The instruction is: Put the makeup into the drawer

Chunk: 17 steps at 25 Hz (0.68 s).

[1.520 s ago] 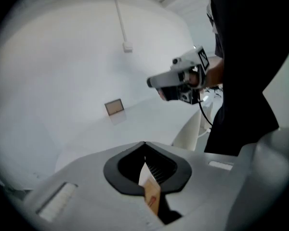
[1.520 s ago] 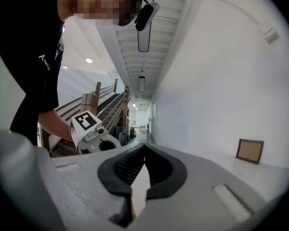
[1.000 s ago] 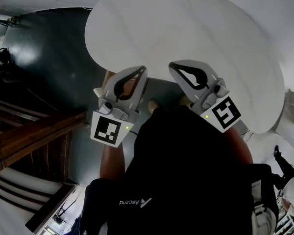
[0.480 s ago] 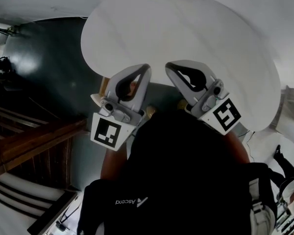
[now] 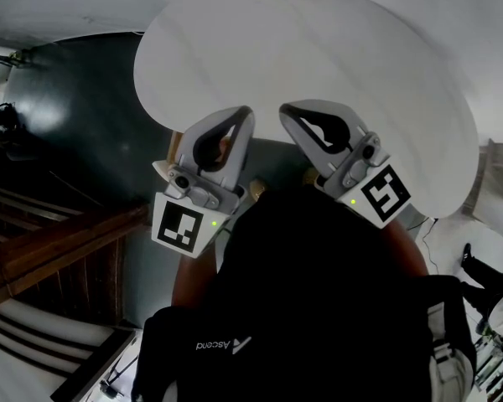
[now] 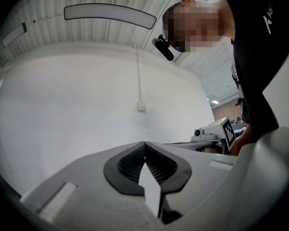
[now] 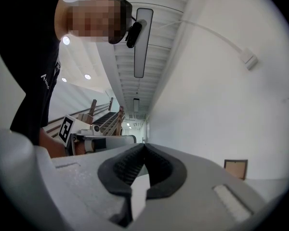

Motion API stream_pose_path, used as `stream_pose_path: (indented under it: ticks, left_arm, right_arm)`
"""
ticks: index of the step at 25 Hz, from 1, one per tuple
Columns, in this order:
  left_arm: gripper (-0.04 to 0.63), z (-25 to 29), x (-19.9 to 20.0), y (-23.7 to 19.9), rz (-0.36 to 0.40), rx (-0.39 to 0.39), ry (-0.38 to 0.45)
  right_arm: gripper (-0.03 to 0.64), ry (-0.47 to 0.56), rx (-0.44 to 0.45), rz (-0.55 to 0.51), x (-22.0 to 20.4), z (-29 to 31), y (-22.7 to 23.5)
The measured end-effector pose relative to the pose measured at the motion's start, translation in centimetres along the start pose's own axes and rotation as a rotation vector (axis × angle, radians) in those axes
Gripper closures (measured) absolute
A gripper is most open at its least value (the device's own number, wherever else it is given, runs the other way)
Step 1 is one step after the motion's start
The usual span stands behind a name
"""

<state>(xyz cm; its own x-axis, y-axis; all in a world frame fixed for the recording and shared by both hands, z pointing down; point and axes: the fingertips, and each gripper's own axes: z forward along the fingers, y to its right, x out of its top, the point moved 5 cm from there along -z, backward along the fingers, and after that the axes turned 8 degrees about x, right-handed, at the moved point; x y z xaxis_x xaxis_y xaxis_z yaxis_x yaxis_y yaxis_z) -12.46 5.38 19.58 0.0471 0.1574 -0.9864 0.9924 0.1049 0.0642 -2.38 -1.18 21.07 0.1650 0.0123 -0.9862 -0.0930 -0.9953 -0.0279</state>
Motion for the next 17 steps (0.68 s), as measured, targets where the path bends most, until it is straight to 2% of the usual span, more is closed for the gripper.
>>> stream_pose_path:
  ticks: [17]
  left_arm:
    - [0.584, 0.05, -0.18, -0.01, -0.002, 0.006, -0.006]
  right_arm:
    - [0.614, -0.003, 0.011, 0.013, -0.42, 0.04, 0.17]
